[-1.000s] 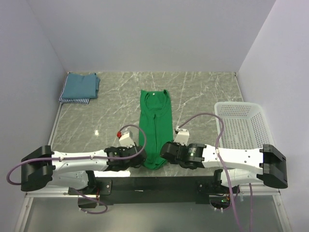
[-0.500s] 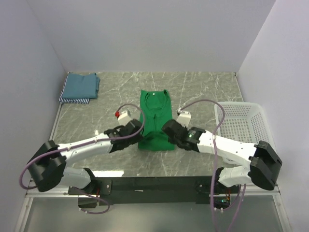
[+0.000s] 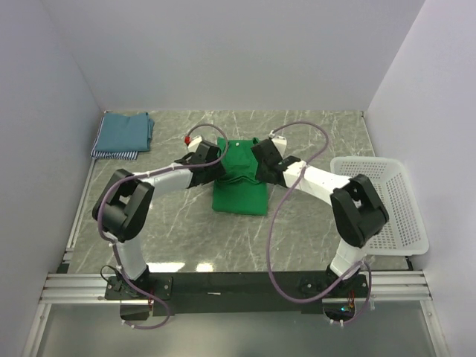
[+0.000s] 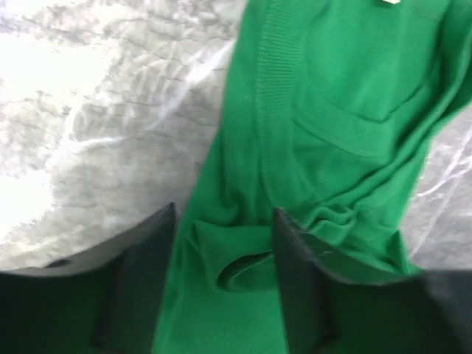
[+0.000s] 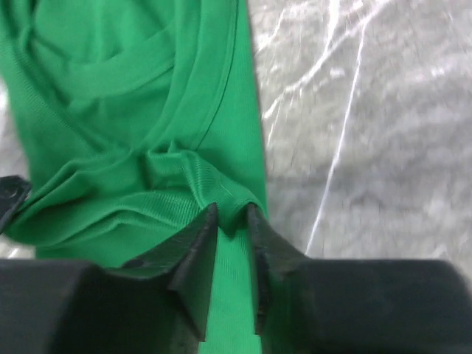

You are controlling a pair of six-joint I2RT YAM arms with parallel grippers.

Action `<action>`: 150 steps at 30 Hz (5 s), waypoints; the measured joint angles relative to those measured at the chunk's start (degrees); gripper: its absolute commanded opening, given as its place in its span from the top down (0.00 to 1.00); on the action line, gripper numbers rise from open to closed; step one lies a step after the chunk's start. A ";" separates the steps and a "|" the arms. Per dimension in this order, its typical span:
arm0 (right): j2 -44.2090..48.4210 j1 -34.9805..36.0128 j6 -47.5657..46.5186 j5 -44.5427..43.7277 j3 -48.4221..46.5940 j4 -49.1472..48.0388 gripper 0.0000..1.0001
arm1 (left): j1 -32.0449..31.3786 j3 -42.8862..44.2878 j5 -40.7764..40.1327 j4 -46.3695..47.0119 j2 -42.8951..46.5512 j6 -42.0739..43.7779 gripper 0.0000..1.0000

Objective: Fold and stack the tank tops

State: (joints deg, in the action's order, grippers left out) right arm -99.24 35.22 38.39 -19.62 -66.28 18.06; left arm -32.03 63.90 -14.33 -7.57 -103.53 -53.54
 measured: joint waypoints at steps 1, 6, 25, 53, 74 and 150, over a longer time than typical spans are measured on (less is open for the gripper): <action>-0.96 -0.44 -0.66 0.24 -0.55 -0.15 0.62 | 0.48 0.04 0.52 0.50 -0.46 0.28 0.30; -0.55 -1.51 -3.37 1.31 -0.81 0.22 0.60 | 1.49 -1.75 1.70 2.49 1.60 1.64 0.28; 4.76 -1.51 -3.32 2.40 -0.20 2.25 0.62 | -4.87 -14.01 4.07 5.40 15.28 -0.33 0.89; 3.02 6.32 -0.44 2.71 7.98 2.21 0.62 | -10.95 -25.73 -0.26 14.03 12.96 -9.25 0.89; 17.38 7.93 6.21 2.99 22.29 1.75 0.61 | -11.28 -25.79 1.20 7.43 19.58 -5.79 0.51; 46.18 37.55 24.61 -1.07 33.66 19.96 1.00 | -42.88 -41.97 -3.96 -9.97 48.65 -29.97 0.99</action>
State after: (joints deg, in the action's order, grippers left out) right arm -53.06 72.77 63.00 -20.69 -32.62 38.02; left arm -74.91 21.93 -18.28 -17.54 -54.87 -83.50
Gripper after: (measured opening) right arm 0.010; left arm 0.027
